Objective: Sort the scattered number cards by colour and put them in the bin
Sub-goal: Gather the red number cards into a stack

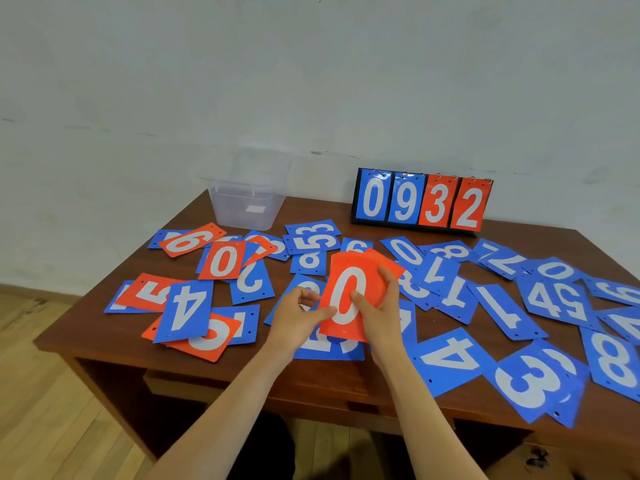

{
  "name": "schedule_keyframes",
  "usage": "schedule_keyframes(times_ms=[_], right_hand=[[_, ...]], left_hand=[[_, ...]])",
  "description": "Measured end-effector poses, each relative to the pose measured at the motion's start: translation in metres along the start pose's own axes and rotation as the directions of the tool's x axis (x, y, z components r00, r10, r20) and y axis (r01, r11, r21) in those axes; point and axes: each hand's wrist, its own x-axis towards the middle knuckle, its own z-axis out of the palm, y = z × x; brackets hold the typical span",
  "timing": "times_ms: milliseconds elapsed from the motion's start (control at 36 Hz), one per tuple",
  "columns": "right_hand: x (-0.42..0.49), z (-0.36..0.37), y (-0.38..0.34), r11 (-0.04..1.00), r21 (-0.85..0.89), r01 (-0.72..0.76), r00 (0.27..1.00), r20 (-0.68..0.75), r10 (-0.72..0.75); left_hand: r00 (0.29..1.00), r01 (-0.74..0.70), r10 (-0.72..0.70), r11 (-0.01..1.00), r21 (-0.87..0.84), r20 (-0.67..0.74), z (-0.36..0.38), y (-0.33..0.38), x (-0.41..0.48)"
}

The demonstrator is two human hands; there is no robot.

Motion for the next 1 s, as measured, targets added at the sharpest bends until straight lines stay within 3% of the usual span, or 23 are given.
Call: schedule_keyframes(times_ms=[111, 194, 306, 472, 528, 611, 778, 1000], right_hand=[[0.010, 0.009, -0.001, 0.999, -0.018, -0.029, 0.999, 0.020, 0.029], [0.017, 0.015, -0.002, 0.997, -0.024, -0.067, 0.998, 0.020, 0.067], [0.024, 0.021, -0.001, 0.993, -0.017, -0.114, 0.993, 0.003, 0.115], [0.033, 0.030, 0.005, 0.993, -0.014, -0.120, 0.993, 0.009, 0.120], [0.035, 0.034, 0.005, 0.991, -0.024, -0.129, 0.991, 0.011, 0.130], [0.037, 0.039, 0.004, 0.990, -0.046, -0.132, 0.991, 0.012, 0.133], [0.037, 0.042, 0.003, 0.992, -0.048, -0.120, 0.992, 0.025, 0.121], [0.030, 0.039, 0.003, 0.990, -0.049, -0.130, 0.991, 0.017, 0.131]], left_hand=[[0.997, -0.011, 0.020, 0.992, 0.128, -0.075, -0.027, -0.004, 0.030], [0.990, 0.024, 0.027, 0.938, 0.347, -0.141, -0.061, -0.010, 0.065], [0.985, 0.144, -0.031, 0.700, 0.700, -0.171, -0.103, -0.023, 0.111], [0.968, 0.252, -0.080, 0.367, 0.896, -0.239, -0.123, -0.025, 0.138], [0.969, 0.248, -0.061, 0.307, 0.919, -0.241, -0.122, -0.026, 0.142], [0.970, 0.236, -0.027, 0.318, 0.918, -0.240, -0.121, -0.032, 0.147], [0.979, 0.203, -0.067, 0.481, 0.853, -0.194, -0.123, -0.040, 0.156], [0.987, 0.133, 0.026, 0.444, 0.886, -0.161, -0.111, -0.030, 0.144]])
